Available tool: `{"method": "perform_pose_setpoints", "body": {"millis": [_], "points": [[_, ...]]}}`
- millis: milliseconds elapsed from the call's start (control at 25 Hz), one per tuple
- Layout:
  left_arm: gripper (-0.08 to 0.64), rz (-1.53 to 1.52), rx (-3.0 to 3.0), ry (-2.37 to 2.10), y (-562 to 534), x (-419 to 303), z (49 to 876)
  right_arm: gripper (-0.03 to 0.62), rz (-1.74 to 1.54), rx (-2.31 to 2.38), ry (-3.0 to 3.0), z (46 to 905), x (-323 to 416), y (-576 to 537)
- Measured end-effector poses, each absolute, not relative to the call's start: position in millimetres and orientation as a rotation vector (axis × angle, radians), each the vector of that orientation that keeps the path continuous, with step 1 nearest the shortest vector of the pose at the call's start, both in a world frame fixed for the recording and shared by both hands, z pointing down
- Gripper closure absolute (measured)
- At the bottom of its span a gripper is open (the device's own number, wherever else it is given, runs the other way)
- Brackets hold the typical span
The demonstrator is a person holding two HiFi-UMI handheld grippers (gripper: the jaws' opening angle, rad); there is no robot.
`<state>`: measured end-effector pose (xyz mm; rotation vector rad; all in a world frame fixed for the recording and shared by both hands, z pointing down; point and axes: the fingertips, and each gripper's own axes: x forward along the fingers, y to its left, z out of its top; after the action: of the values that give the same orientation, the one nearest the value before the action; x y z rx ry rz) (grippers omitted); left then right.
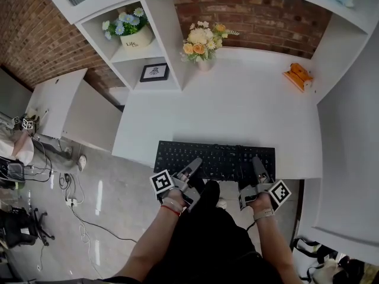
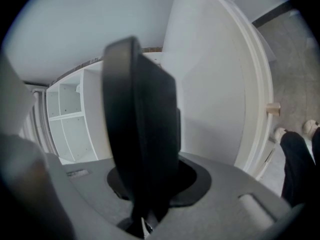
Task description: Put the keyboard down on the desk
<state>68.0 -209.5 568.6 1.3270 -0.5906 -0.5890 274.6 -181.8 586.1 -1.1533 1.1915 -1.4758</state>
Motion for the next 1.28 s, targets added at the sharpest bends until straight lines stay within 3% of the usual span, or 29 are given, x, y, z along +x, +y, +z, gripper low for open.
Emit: {"method": "perform_pose_setpoints", "body": {"millis": [600,1280], "points": [[0.482,-0.561,1.247,-0.561,-272,97,583,0.517,-1.487,-1.206,1.149,598,303,-238],[0.426,-0.542,1.176,-0.590,-355,99,597,0.517,-1.561,-1.228,1.100,617,305,-323]]}}
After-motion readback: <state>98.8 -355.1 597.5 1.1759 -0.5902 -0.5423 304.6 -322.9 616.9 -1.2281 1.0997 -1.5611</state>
